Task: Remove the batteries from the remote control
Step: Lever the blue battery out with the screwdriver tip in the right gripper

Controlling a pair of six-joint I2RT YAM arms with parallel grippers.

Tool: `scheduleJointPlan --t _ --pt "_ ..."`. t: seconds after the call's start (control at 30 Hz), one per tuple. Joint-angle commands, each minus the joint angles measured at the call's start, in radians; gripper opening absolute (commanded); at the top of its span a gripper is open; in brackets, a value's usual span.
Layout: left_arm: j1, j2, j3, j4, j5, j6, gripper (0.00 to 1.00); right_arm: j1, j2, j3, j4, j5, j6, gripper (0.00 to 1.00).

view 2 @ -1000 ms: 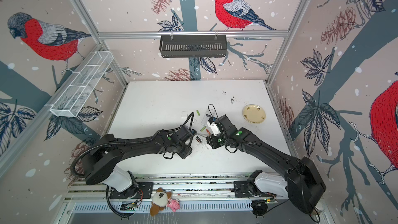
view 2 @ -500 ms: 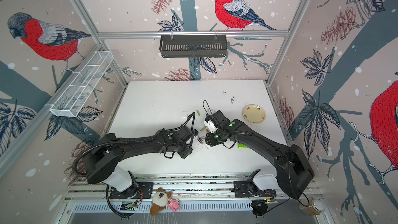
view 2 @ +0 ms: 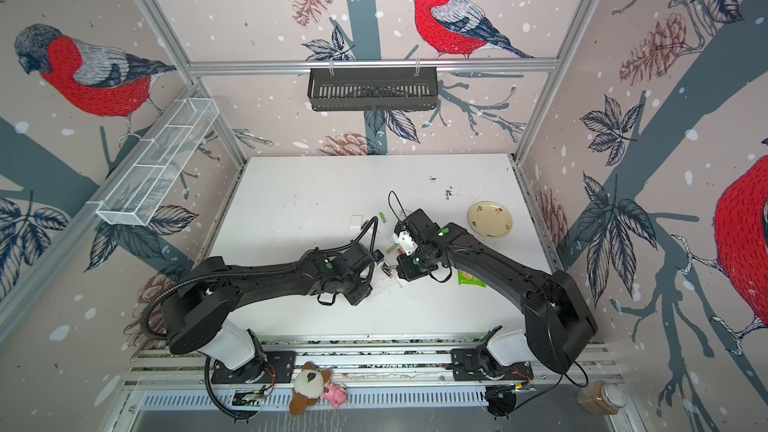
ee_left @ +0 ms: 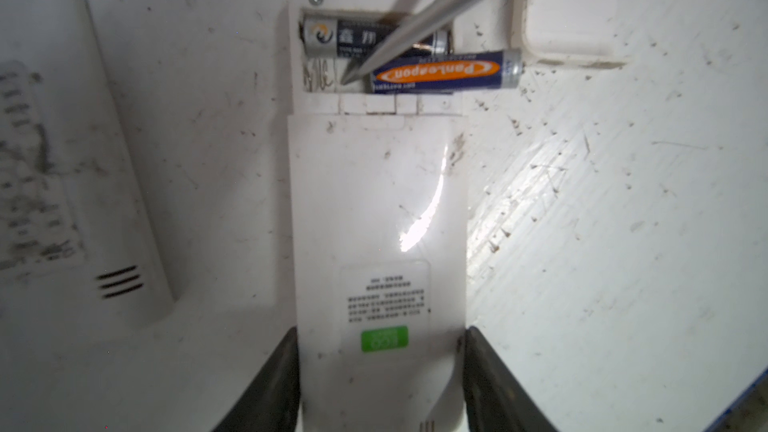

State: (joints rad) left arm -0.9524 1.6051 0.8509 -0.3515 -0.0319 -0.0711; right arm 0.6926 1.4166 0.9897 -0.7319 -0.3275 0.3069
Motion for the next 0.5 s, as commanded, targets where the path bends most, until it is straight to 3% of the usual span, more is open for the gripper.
scheduleJointPlan --t 0.0,0.47 --pt "0.0 0.015 0.011 -0.032 -0.09 0.028 0.22 -0.003 0.023 0.027 -0.109 0.047 -0.03 0.0" --pt "0.0 0.042 0.049 -0.054 -0.248 0.014 0.19 -0.022 0.079 0.163 -0.282 0.082 -0.058 0.0"
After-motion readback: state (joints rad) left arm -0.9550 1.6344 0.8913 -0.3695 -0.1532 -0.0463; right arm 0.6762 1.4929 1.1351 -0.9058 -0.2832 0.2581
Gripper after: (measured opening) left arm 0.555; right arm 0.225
